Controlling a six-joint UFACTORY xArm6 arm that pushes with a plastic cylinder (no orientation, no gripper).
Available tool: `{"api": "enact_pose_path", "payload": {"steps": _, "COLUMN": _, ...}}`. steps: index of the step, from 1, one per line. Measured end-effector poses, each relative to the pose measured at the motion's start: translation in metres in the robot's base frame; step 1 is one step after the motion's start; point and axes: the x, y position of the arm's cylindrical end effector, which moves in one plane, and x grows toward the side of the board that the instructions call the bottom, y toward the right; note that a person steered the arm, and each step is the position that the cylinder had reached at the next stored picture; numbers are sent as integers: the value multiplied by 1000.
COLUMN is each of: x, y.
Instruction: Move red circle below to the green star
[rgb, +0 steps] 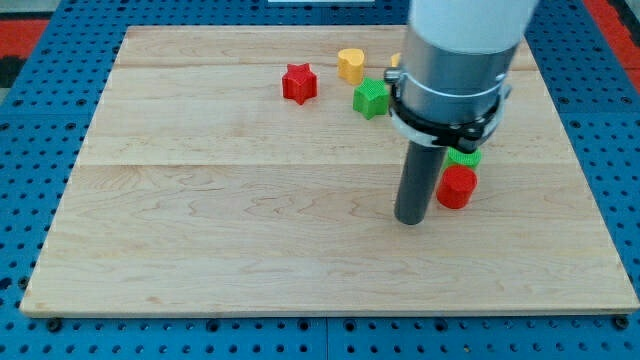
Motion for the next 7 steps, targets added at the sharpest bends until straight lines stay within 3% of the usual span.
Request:
{"api": "enact_pose_path", "payload": {"steps": 1, "x": 6, "y": 62}}
{"api": "enact_pose_path", "payload": {"steps": 2, "x": -27, "y": 66}}
{"api": "enact_pose_path", "payload": {"steps": 4, "x": -93, "y": 20}}
{"api": "enact_pose_path", "payload": {"steps": 5, "x": -105, "y": 1}}
{"api": "enact_pose_path", "payload": {"steps": 6, "x": -73, "y": -14}}
{"api": "enact_pose_path", "payload": {"steps": 7, "x": -58, "y": 42}}
